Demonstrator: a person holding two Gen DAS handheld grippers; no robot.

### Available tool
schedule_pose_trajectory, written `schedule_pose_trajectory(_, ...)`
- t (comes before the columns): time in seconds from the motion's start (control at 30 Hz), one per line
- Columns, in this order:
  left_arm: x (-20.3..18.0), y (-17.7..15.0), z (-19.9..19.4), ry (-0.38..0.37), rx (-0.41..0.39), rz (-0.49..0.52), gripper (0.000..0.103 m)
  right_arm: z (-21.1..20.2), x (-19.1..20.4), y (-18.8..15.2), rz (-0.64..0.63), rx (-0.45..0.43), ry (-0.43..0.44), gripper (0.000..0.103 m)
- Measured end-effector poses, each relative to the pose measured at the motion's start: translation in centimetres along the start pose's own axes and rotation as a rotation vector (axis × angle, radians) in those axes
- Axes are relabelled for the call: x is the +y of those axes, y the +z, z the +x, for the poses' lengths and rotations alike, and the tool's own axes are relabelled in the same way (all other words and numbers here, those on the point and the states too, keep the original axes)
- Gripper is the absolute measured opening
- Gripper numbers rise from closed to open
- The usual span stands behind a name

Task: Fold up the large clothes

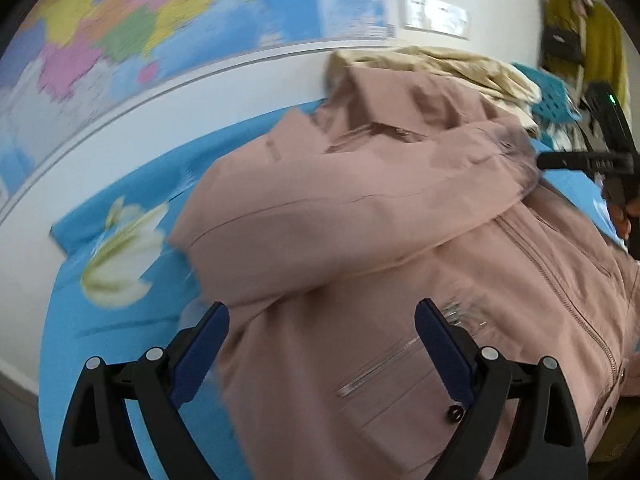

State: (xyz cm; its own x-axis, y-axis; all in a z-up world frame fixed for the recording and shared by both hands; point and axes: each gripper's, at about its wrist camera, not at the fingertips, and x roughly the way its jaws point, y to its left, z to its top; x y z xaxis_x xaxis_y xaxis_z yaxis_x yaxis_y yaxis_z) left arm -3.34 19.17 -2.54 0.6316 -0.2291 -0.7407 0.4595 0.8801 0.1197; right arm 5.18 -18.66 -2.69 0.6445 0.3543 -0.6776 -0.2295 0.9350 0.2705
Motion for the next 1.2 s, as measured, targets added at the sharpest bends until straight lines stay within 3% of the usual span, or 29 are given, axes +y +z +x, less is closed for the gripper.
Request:
schedule_pose_trajectory(0.13, -0.7, -0.1, 0.7, 0.000, 0.021, 0.001, 0.091, -1.3, -0.3, -0.7, -0.003, 0.004, 0.018, 0.078)
schedule_pose_trajectory(0.2, 0.2, -0.9, 0.2, -0.002, 0.016, -0.041, 0.091, -2.5, -0.9, -1.8, 0.007, 0.011, 0.019, 0.087)
schedule_pose_trajectory(0.27, 2.1, -2.3, -1.0, -0.004, 0.006, -0.121, 0.091, -3.6, -1.9, -3.1, 0.040, 0.034, 0.058, 0.094)
schedule_pose_trajectory(0.33, 4.0, -3.8, -2.0, -0.008, 0.010, -0.206, 0.092, -4.2, -2.9, -4.9, 0.083, 0.069, 0.096, 0.094)
schedule_pose_trajectory(0.43, 6.2, -6.5, -3.1, -0.064, 0.050, -0.323, 0.092, -5.1, -4.0, -8.1, 0.142, 0.127, 0.165, 0.094)
schedule_pose_trajectory(0.5, 6.2, -8.1, -3.5, -0.119, 0.082, -0.356, 0.092, -6.1, -4.2, -9.5, 0.160, 0.120, 0.195, 0.094)
schedule_pose_trajectory(0.63, 3.6, -9.9, -4.2, -0.246, 0.110, -0.315, 0.092, -7.5, -3.4, -11.0, 0.172, 0.140, 0.270, 0.094)
schedule_pose_trajectory(0.8, 0.5, -10.5, -4.7, -0.314, 0.098, -0.250, 0.096, -7.7, -0.3, -12.4, 0.097, 0.176, 0.326, 0.095)
schedule_pose_trajectory(0.93, -0.6, -10.8, -5.1, -0.371, 0.085, -0.263, 0.096, -6.9, 1.1, -12.4, 0.085, 0.160, 0.378, 0.094)
schedule_pose_trajectory(0.97, -0.7, -10.8, -5.1, -0.368, 0.079, -0.272, 0.096, -6.8, 1.3, -12.4, 0.086, 0.158, 0.398, 0.083)
schedule_pose_trajectory(1.0, -0.8, -10.7, -5.0, -0.363, 0.076, -0.283, 0.095, -6.3, 1.4, -12.4, 0.102, 0.163, 0.428, 0.058)
schedule_pose_trajectory(1.03, -0.9, -10.7, -5.1, -0.346, 0.068, -0.297, 0.089, -5.9, 1.4, -12.5, 0.123, 0.175, 0.442, 0.044)
schedule_pose_trajectory(1.07, -0.6, -10.7, -5.0, -0.333, 0.066, -0.310, 0.052, -5.3, 1.3, -12.6, 0.142, 0.195, 0.444, 0.023)
schedule_pose_trajectory(1.1, -0.5, -10.8, -4.9, -0.320, 0.076, -0.335, 0.014, -4.8, 1.3, -12.7, 0.157, 0.204, 0.442, 0.018)
schedule_pose_trajectory(1.13, -0.2, -10.9, -4.5, -0.318, 0.102, -0.379, 0.006, -4.9, 1.2, -12.6, 0.176, 0.194, 0.460, 0.015)
schedule_pose_trajectory(1.2, 0.0, -10.8, -4.9, -0.292, 0.087, -0.397, 0.002, -5.9, 1.4, -12.4, 0.187, 0.160, 0.507, 0.010)
